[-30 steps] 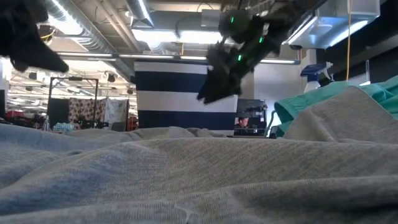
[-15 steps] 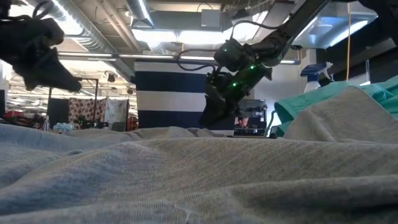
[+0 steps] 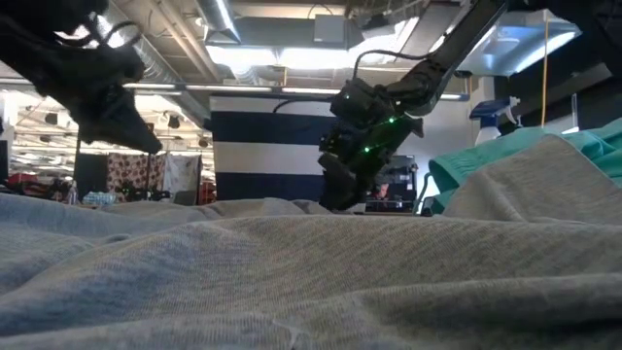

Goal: Fold Laundry from Bin

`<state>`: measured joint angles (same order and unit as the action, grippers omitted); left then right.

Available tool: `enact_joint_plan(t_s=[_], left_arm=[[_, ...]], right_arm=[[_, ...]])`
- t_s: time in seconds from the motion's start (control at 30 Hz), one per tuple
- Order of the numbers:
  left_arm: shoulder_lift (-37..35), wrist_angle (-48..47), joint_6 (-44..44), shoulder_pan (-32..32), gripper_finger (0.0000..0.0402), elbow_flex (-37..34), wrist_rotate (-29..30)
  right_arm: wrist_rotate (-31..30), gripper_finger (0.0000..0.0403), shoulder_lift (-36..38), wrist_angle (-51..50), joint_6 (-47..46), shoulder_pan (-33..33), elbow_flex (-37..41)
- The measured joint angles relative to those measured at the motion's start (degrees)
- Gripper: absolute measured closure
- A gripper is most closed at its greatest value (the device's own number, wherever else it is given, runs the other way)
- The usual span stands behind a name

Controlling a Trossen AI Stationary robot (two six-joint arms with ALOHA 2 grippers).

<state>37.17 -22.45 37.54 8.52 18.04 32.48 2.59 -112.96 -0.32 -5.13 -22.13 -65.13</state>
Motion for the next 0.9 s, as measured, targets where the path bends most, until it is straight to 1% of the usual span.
enact_joint_plan(t_s=[0.03,0.1,0.17,0.23,0.27,0.3,0.4,0.5,0.73,0.9], left_arm=[[0.92,1.89,-1.44,-1.00,0.0347,0.00,-0.98],[2.36,4.83,-4.07,-2.63,0.0347,0.00,-2.58],[3.88,7.78,-6.37,-3.99,0.0347,0.02,-3.55],[4.99,8.67,-7.70,-5.01,0.0347,0.00,-4.14],[5.41,9.42,-8.18,-5.48,0.0346,0.00,-4.62],[5.65,9.36,-8.40,-5.90,0.0346,0.00,-5.06],[6.05,9.13,-8.67,-6.56,0.0346,0.00,-6.35],[6.01,9.25,-8.45,-6.58,0.0346,0.00,-7.19],[6.01,9.17,-8.62,-6.58,0.0346,0.00,-7.14],[6.01,9.19,-8.66,-6.58,0.0347,0.00,-7.14]], right_arm=[[0.06,0.0215,-0.46,0.04,0.76,-0.02,-0.40],[0.39,0.0248,-0.67,0.39,1.54,-0.04,-0.75],[0.60,0.0299,-0.60,0.49,2.59,-0.04,-1.49],[1.10,0.0360,-0.55,-0.18,2.96,-0.06,-2.59],[1.51,0.0380,-0.46,-0.41,3.42,-0.06,-3.32],[1.53,0.0389,-0.30,-0.75,3.94,-0.05,-4.11],[0.94,0.0385,0.26,-3.03,3.99,0.03,-7.25],[-0.89,0.0396,1.36,-7.08,5.31,0.76,-10.07],[-13.06,0.0399,7.56,-16.81,8.23,2.88,-12.17],[-20.57,0.0399,11.38,-21.42,7.12,2.55,-12.17]])
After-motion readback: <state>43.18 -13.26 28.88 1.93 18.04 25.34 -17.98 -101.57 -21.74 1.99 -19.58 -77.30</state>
